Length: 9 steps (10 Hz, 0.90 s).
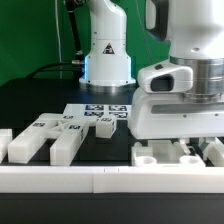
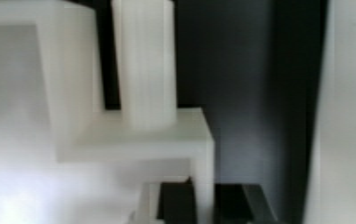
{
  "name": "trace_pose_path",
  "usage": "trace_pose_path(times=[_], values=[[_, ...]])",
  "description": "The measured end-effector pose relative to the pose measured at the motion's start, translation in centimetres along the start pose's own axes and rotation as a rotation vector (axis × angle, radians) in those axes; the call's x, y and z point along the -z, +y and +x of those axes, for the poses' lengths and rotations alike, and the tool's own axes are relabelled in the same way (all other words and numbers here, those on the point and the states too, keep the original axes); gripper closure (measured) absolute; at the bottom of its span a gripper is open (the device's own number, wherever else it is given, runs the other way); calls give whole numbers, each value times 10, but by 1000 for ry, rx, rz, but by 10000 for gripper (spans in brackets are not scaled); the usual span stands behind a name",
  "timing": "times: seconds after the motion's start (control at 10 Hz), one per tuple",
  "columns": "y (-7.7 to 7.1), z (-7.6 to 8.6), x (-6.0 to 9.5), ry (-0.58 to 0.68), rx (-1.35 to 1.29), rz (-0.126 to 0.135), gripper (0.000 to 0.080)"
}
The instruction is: Assemble chair
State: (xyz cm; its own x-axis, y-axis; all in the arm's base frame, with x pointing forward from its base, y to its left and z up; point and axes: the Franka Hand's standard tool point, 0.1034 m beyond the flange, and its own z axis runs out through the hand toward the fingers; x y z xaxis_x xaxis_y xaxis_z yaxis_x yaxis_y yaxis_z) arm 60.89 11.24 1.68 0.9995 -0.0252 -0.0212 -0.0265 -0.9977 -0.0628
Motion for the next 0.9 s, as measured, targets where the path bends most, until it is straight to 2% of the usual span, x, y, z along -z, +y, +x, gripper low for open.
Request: trace_pose_path(times=[0.4,0.7,0.8,0.9], values=[[-14,0,2,-4,14,8,765],[-14,-1,3,-19,-9,3,765],[-9,-1,4,-27,-25,-4,721],[-5,0,6,-25,-29,-9,528]])
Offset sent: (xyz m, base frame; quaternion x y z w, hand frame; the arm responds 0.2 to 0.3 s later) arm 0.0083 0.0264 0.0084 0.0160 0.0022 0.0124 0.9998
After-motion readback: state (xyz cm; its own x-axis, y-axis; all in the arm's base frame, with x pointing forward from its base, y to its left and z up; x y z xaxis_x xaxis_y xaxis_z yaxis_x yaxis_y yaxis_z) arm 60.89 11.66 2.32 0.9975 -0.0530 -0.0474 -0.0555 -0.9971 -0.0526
